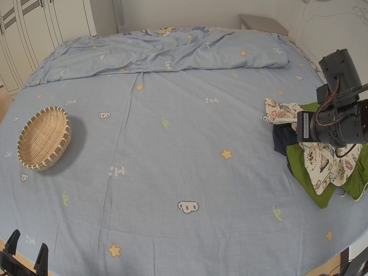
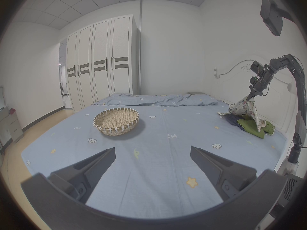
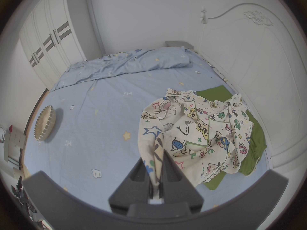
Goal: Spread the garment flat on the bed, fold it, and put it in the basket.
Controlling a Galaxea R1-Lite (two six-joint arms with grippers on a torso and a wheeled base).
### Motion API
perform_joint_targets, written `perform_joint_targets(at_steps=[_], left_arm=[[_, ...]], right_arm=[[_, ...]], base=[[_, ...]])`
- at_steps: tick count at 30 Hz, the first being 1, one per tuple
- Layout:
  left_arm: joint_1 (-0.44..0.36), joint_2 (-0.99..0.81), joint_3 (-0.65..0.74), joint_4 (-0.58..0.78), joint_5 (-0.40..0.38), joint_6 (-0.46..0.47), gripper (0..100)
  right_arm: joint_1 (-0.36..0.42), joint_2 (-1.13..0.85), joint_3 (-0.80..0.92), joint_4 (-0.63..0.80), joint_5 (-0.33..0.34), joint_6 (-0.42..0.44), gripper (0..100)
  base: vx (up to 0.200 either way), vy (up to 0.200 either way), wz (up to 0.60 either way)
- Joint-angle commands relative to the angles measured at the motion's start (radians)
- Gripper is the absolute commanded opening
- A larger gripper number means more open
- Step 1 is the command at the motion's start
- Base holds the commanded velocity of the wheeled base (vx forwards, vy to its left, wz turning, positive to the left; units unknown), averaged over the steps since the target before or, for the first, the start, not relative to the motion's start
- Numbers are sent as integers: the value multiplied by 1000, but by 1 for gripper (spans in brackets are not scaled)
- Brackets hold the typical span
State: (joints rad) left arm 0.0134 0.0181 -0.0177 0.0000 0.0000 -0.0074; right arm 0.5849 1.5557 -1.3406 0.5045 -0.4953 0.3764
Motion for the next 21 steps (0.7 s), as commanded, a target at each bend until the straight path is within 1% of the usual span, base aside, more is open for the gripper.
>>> perform_joint_targets(at_steps=[1, 3, 5, 6, 8, 10, 12, 13, 14, 15, 19, 20, 21], left_arm=[[0, -18, 18, 0, 0, 0, 100], [0, -18, 18, 0, 0, 0, 100], [0, -18, 18, 0, 0, 0, 100], [0, -18, 18, 0, 0, 0, 100], [0, -18, 18, 0, 0, 0, 100], [0, -18, 18, 0, 0, 0, 100], [0, -18, 18, 0, 0, 0, 100], [0, -18, 18, 0, 0, 0, 100], [0, -18, 18, 0, 0, 0, 100], [0, -18, 18, 0, 0, 0, 100], [0, -18, 18, 0, 0, 0, 100], [0, -18, 18, 0, 0, 0, 100], [0, -18, 18, 0, 0, 0, 100]], right_arm=[[89, 26, -43, 11, -3, 15, 0], [96, 27, -49, 16, 0, 21, 0], [130, 40, -75, 42, 20, 30, 0], [130, 40, -75, 42, 20, 30, 0], [174, 41, -111, 75, 92, 38, 0], [196, 44, -140, 88, 149, 58, 0], [196, 44, -140, 88, 149, 58, 0], [211, 64, -181, 97, 256, 82, 0], [219, 84, -199, 97, 294, 88, 0], [227, 99, -210, 97, 305, 88, 0], [274, 185, -262, 91, 307, 90, 0], [309, 230, -296, 91, 305, 93, 0], [328, 250, -310, 88, 304, 95, 0]], base=[[0, 0, 0], [0, 0, 0], [0, 0, 0], [0, 0, 0], [0, 0, 0], [0, 0, 0], [0, 0, 0], [0, 0, 0], [0, 0, 0], [0, 0, 0], [0, 0, 0], [0, 0, 0], [0, 0, 0]])
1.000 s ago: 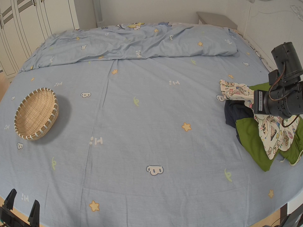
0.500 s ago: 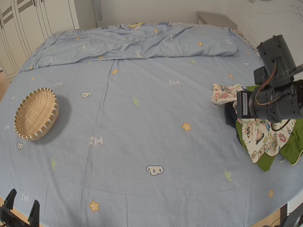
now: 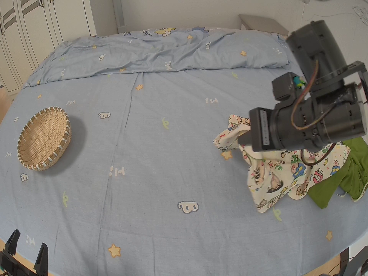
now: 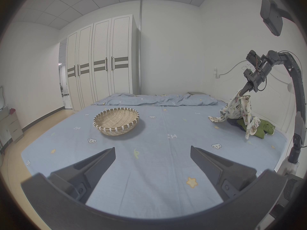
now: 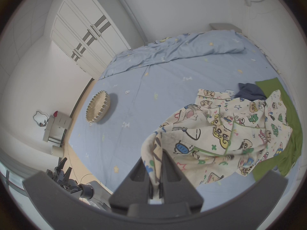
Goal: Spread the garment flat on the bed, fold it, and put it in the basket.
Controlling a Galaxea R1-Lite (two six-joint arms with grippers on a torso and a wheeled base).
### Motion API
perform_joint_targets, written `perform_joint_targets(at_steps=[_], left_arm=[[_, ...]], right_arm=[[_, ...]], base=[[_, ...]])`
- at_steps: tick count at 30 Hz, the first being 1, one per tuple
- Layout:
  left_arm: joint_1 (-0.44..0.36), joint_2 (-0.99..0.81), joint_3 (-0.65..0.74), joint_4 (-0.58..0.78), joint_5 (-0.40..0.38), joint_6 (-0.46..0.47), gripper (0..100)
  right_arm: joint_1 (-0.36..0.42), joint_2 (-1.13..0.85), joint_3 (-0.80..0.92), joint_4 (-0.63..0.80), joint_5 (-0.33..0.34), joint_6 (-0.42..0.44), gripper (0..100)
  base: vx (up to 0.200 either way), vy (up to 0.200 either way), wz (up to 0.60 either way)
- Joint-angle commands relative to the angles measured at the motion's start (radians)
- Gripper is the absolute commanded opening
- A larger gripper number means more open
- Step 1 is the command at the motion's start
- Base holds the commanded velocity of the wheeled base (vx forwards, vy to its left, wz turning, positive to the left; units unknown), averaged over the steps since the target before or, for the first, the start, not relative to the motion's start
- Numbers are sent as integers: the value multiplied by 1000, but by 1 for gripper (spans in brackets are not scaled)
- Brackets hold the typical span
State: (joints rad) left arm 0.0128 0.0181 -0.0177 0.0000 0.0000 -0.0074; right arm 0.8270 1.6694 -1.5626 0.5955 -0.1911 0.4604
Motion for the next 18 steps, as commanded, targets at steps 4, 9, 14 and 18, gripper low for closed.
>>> perform_joint_targets(at_steps=[4, 9, 14, 18], left_arm=[[1, -18, 18, 0, 0, 0, 100], [1, -18, 18, 0, 0, 0, 100], [1, -18, 18, 0, 0, 0, 100], [1, -18, 18, 0, 0, 0, 100]], right_arm=[[156, 208, -180, -10, -36, 12, 0], [201, 288, -337, 9, -54, 44, 0], [215, 346, -415, 61, -54, 53, 0], [225, 354, -418, 58, -53, 55, 100]], base=[[0, 0, 0], [0, 0, 0], [0, 0, 0], [0, 0, 0]])
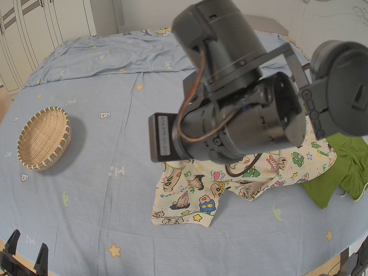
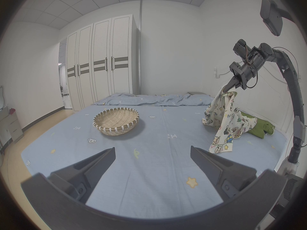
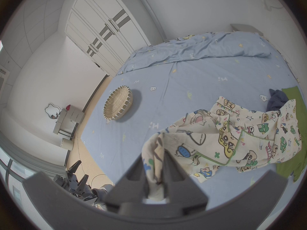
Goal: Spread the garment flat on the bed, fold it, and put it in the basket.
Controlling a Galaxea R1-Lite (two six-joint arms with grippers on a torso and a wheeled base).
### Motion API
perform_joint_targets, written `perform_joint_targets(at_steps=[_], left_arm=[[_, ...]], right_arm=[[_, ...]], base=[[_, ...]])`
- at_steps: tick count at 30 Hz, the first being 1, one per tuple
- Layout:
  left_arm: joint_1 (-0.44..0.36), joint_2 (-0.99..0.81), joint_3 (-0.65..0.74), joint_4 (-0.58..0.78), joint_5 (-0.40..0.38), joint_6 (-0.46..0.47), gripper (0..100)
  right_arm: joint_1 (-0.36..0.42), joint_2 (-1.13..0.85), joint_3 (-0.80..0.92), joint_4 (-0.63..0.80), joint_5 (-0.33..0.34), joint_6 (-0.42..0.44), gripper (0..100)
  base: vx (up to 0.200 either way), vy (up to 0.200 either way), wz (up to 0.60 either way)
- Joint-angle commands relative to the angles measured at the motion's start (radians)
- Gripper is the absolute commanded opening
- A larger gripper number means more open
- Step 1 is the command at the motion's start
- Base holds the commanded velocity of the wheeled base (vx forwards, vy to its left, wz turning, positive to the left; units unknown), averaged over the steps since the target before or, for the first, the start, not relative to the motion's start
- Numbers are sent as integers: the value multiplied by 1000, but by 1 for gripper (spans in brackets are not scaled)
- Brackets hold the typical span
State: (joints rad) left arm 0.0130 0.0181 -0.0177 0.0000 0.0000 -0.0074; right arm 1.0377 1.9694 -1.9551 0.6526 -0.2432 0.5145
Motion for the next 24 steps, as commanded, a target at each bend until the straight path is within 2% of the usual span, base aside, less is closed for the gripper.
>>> perform_joint_targets(at_steps=[1, 9, 15, 18, 19, 24], left_arm=[[1, -18, 18, 0, 0, 0, 100], [1, -18, 18, 0, 0, 0, 100], [1, -18, 18, 0, 0, 0, 100], [1, -18, 18, 0, 0, 0, 100], [1, -18, 18, 0, 0, 0, 100], [1, -18, 18, 0, 0, 0, 100]], right_arm=[[15, 54, -25, 1, -1, 1, 100], [42, 129, -24, 48, 7, -8, 100], [22, 131, -15, 82, 7, -2, 100], [-54, 45, 36, 128, 10, 2, 100], [-102, -46, 87, 128, 18, 2, 100], [-254, -277, 306, 98, 131, 2, 100]], base=[[0, 0, 0], [0, 0, 0], [0, 0, 0], [0, 0, 0], [0, 0, 0], [0, 0, 0]])
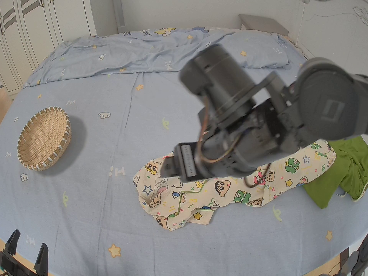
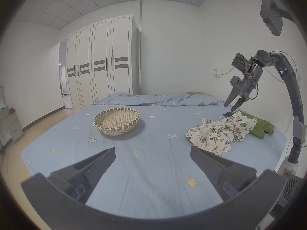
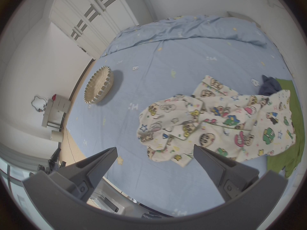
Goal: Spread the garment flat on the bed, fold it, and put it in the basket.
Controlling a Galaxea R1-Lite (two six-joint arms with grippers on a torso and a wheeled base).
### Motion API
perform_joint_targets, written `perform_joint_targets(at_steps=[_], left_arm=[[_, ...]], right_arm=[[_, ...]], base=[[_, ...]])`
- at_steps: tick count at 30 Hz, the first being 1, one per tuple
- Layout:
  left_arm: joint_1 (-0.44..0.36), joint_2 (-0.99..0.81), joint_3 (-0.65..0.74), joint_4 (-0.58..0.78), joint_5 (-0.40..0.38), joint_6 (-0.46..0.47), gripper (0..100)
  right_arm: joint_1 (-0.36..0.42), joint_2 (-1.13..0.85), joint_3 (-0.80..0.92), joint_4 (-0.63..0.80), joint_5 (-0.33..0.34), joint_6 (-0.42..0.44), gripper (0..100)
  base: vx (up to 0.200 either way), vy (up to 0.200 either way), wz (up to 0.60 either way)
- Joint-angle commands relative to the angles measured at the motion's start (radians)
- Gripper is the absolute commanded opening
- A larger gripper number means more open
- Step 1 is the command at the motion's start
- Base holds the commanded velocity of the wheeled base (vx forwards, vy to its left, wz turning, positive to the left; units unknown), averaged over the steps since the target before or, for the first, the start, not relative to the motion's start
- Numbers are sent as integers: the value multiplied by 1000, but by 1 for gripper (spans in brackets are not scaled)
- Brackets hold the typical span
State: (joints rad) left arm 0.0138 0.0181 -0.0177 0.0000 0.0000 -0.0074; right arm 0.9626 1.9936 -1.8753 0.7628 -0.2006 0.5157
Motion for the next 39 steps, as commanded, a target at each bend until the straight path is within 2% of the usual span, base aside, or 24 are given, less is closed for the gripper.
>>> perform_joint_targets(at_steps=[1, 2, 3, 5, 7, 8, 10, 11, 14, 16, 18, 23, 24, 27, 28, 29, 30, 31, 32, 33, 35, 36, 38, 39], left_arm=[[0, -18, 18, 0, 0, 0, 100], [0, -18, 18, 0, 0, 0, 100], [0, -18, 18, 0, -3, 7, 100], [2, -18, 18, 0, -5, 12, 100], [2, -18, 18, 0, -5, 12, 100], [2, -18, 18, 0, -5, 12, 100], [0, -18, 18, 0, -5, 3, 100], [0, -18, 18, 0, -6, 4, 100], [3, -18, 18, -3, -29, 67, 100], [3, -18, 18, -5, -49, 98, 100], [3, -18, 18, -6, -51, 101, 100], [2, -18, -10, -23, -44, 87, 100], [-5, -4, -76, -35, -57, 23, 100], [-98, 243, -386, -12, -44, -476, 100], [-109, 258, -475, 41, -64, -496, 100], [-115, 269, -499, 67, -83, -477, 100], [-130, 299, -533, 103, -140, -442, 100], [-135, 306, -538, 107, -150, -440, 100], [-183, 399, -581, 126, -265, -436, 100], [-213, 474, -605, 118, -333, -471, 100], [-242, 568, -625, 104, -393, -552, 100], [-272, 683, -636, 57, -440, -651, 100], [-287, 807, -630, -29, -476, -714, 100], [-287, 924, -616, -126, -506, -752, 100]], right_arm=[[-212, -378, 311, -37, 130, 1, 100], [-212, -378, 311, -37, 130, 1, 100], [-260, -472, 430, -92, 170, 1, 100], [-323, -575, 591, -197, 205, 0, 100], [-350, -641, 709, -284, 230, -6, 100], [-350, -641, 709, -284, 230, -6, 100], [-401, -705, 907, -508, 274, -17, 100], [-410, -705, 938, -562, 279, -19, 100], [-436, -699, 983, -665, 248, -20, 100], [-449, -711, 983, -678, 190, -28, 100], [-447, -728, 975, -680, 164, -23, 100], [-439, -839, 1015, -671, 168, -26, 100], [-439, -845, 1025, -671, 168, -26, 100], [-439, -837, 1038, -671, 170, -28, 100], [-444, -829, 1038, -671, 168, -28, 100], [-446, -822, 1038, -671, 168, -28, 100], [-452, -797, 1033, -680, 168, -26, 100], [-452, -794, 1033, -680, 168, -26, 100], [-467, -751, 1022, -686, 168, -23, 100], [-484, -730, 1015, -692, 168, -28, 100], [-498, -713, 1006, -695, 168, -29, 100], [-504, -699, 989, -695, 168, -40, 100], [-502, -690, 973, -689, 168, -63, 100], [-504, -690, 972, -683, 168, -85, 100]], base=[[0, 0, 0], [0, 0, 0], [0, 0, 0], [0, 0, 0], [0, 0, 0], [0, 0, 0], [0, 0, 0], [0, 0, 0], [0, 0, 0], [0, 0, 0], [0, 0, 0], [0, 0, 0], [0, 0, 0], [0, 0, 0], [0, 0, 0], [0, 0, 0], [0, 0, 0], [0, 0, 0], [0, 0, 0], [0, 0, 0], [0, 0, 0], [0, 0, 0], [0, 0, 0], [0, 0, 0]])
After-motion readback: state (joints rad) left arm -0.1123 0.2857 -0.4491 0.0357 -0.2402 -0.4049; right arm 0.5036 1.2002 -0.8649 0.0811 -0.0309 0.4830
